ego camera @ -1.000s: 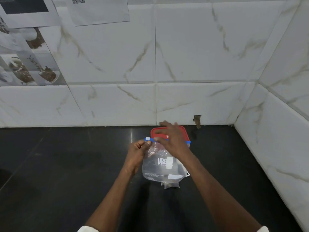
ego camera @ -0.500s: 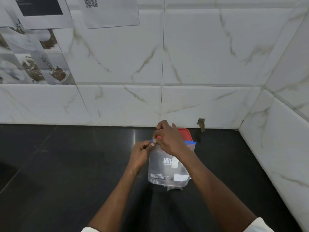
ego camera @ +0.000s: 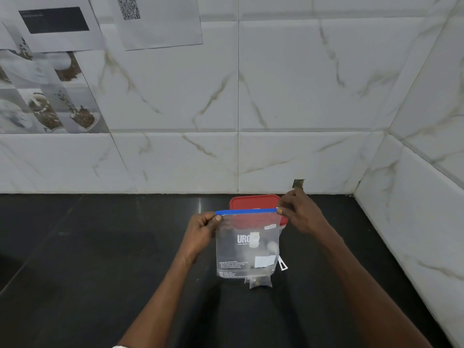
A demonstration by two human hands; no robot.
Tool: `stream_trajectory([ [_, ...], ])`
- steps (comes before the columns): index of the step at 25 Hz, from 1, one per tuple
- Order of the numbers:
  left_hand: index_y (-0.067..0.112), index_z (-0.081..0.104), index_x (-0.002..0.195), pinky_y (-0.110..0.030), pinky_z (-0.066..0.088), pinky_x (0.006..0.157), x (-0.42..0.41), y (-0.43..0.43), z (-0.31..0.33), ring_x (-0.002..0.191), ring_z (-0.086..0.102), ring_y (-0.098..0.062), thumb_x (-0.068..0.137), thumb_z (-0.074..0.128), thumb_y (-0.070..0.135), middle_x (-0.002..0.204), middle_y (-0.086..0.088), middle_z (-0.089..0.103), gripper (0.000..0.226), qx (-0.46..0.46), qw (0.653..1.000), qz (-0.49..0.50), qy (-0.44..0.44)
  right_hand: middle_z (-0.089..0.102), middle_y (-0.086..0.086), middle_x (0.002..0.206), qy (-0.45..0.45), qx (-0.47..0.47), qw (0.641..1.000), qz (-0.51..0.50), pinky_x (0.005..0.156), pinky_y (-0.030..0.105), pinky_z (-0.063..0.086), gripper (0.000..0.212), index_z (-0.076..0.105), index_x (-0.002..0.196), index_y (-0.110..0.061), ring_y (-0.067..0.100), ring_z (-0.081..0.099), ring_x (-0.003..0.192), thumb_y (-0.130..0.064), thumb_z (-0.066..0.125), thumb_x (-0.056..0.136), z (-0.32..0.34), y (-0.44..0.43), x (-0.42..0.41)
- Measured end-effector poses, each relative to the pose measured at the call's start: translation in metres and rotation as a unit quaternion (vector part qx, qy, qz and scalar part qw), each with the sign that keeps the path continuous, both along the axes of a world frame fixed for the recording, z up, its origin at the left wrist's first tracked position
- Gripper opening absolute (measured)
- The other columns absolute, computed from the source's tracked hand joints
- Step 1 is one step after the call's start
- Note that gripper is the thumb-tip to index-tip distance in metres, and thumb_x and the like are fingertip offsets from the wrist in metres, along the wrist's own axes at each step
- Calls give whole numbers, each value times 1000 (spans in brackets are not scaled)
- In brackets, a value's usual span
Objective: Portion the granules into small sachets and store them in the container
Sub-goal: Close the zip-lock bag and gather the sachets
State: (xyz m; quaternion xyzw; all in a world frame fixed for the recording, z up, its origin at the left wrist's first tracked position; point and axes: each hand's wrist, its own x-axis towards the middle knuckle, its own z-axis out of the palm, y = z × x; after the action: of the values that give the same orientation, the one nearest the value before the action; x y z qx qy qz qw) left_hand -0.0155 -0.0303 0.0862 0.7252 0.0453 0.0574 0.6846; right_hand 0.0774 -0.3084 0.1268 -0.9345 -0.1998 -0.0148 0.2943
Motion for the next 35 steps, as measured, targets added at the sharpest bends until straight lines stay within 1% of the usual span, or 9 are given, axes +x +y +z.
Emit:
stream_trajectory([
  [4,-4,72,108,-34,61,77,8,-7,7,86,77,-25,105,50,12,100,-18,78,27,-89,995,41,5,69,-2,111,215,308,927,-25,81,31,54,31,57,114,-23,16,69,99,-29,72,88,-21,6,-17],
  [8,-10,64,104,-42,63,79,19,1,8,81,77,-33,106,48,13,94,-23,77,28,-155,986,60,-2,70,1,105,319,345,883,-12,74,20,49,31,64,114,-18,14,66,96,-15,75,85,-74,28,-47],
  [14,5,67,94,-39,65,70,29,20,15,74,76,-20,106,46,12,84,-7,78,25,-231,966,119,-5,72,2,102,372,435,819,-39,79,31,51,33,66,113,-15,21,67,94,-26,74,82,-107,67,-63],
  [19,8,65,93,-28,62,69,29,55,-11,67,72,-12,104,45,5,77,-2,75,22,-245,951,189,5,68,12,105,383,477,786,-92,73,36,61,15,62,110,-4,18,67,89,-5,61,94,-113,85,-78],
  [22,11,64,91,-27,62,65,18,76,-34,65,71,-12,102,49,6,79,-4,72,19,-248,945,210,46,66,17,90,350,469,796,-154,66,35,62,15,61,87,9,22,65,78,-4,67,90,-129,106,-101],
  [25,11,64,94,-31,63,64,26,84,-45,68,74,-14,99,56,4,79,-4,74,11,-231,953,184,69,59,9,72,307,451,812,-208,62,33,62,26,54,67,-2,16,59,69,-3,68,88,-135,129,-111],
  [28,10,63,92,-33,64,66,61,100,-51,66,73,-15,96,58,-4,74,-2,76,15,-202,958,182,87,66,5,87,277,454,813,-237,67,27,61,7,59,86,-4,16,65,77,-3,64,92,-134,149,-101],
  [30,10,64,90,-32,62,69,88,114,-61,68,73,-15,95,59,-5,75,-3,75,17,-194,958,186,101,64,5,97,225,451,829,-242,67,25,61,19,53,102,-13,18,68,84,2,59,93,-134,159,-94],
  [35,10,64,85,-33,61,67,147,128,-103,64,72,-16,94,61,-6,70,-2,75,19,-161,960,167,158,58,1,75,142,299,915,-231,68,41,57,25,52,83,-20,19,60,70,2,49,92,-158,189,-82],
])
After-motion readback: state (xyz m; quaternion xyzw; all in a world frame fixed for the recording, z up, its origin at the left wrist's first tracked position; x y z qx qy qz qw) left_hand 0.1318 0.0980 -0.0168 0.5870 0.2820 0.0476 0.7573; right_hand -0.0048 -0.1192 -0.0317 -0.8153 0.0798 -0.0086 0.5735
